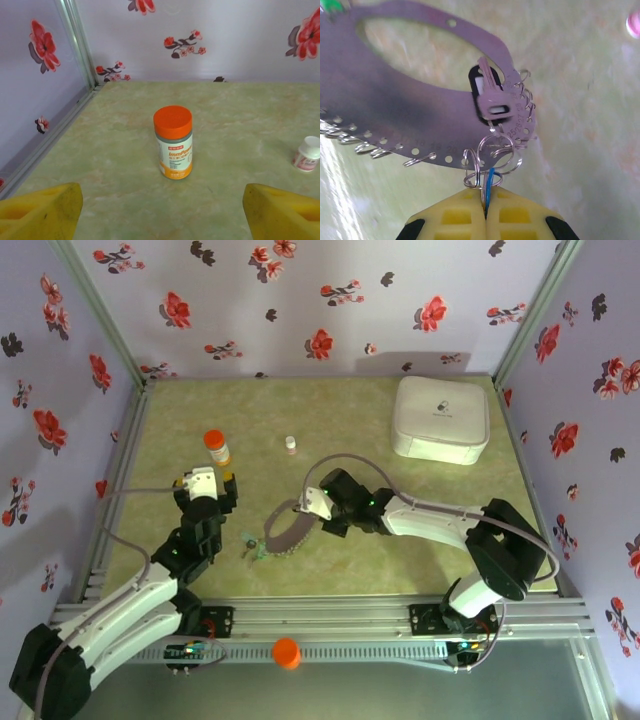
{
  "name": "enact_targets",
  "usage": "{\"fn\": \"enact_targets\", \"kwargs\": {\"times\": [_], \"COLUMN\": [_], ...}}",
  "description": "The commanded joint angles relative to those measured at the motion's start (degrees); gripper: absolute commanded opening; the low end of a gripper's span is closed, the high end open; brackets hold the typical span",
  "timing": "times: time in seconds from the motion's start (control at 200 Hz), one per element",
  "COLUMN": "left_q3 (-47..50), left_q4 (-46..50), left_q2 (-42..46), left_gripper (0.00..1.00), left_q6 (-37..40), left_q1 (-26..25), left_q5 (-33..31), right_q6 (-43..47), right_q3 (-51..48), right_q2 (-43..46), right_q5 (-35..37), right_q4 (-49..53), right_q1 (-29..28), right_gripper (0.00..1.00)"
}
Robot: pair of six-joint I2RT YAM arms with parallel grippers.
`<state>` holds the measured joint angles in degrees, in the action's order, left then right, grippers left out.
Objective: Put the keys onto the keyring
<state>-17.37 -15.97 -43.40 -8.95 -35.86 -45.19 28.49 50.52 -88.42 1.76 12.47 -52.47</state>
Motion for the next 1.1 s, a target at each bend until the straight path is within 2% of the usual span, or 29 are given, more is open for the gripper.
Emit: {"fn": "enact_targets", "kwargs": {"times": [0.0, 0.045, 0.155, 0.265, 0.3, 0.39, 0.45, 0.535, 0.65, 0.74, 0.805, 0.975, 1.095], "left_q3": [-1.0, -1.1, -1.6, -2.5, -2.7, -3.1, -3.1, -3.0, -2.4, -1.5, -0.9, 1.7, 0.6], "left_q4": [-3.4, -3.8, -5.0, -5.3, -5.4, -5.5, -5.4, -5.7, -8.5, -10.7, -13.7, -27.7, -32.0], "left_q2": [-2.3, -3.0, -5.1, -7.2, -7.7, -9.1, -9.7, -10.4, -11.3, -12.4, -14.5, -23.5, -30.8], "left_gripper": [0.84, 0.84, 0.85, 0.95, 1.00, 1.00, 1.00, 1.00, 1.00, 1.00, 1.00, 1.00, 1.00], "left_q6": [-2.0, -1.8, -0.8, 0.6, 1.3, 2.9, 3.0, 2.5, 3.8, 4.2, 5.4, 9.4, 9.3], "left_q1": [2.2, 3.1, 5.5, 7.6, 8.2, 10.3, 12.1, 14.8, 18.0, 21.1, 23.2, 25.9, 27.8], "left_q5": [0.8, 1.2, 2.6, 3.7, 3.9, 5.0, 6.0, 7.6, 8.7, 12.0, 13.0, 14.7, 21.3], "right_q6": [6.2, 7.4, 8.9, 7.8, 6.5, 1.3, -4.1, -14.0, -24.3, -26.0, -25.7, -25.1, -21.9], "right_q3": [-1.1, -1.2, -0.9, -1.4, -1.9, -4.2, -7.3, -13.3, -16.3, -19.0, -23.4, -34.0, -35.2], "right_q2": [-0.6, -1.6, -3.2, -0.3, 2.0, 11.0, 18.5, 27.4, 30.2, 28.2, 26.5, 17.5, 11.1], "right_q5": [8.8, 10.6, 12.9, 10.6, 8.9, 1.6, -2.9, -2.9, 7.1, 19.4, 23.4, 20.7, 16.1], "right_q4": [5.5, 6.7, 8.9, 9.4, 9.1, 6.2, 1.1, -10.3, -15.8, -18.1, -25.6, -52.0, -64.7], "right_q1": [0.5, 0.6, 0.7, 1.8, 2.6, 6.4, 9.8, 15.7, 24.5, 29.9, 33.3, 38.8, 40.7], "right_gripper": [0.08, 0.13, 0.34, 0.45, 0.46, 0.52, 0.60, 0.71, 0.74, 0.74, 0.73, 0.73, 0.74]}}
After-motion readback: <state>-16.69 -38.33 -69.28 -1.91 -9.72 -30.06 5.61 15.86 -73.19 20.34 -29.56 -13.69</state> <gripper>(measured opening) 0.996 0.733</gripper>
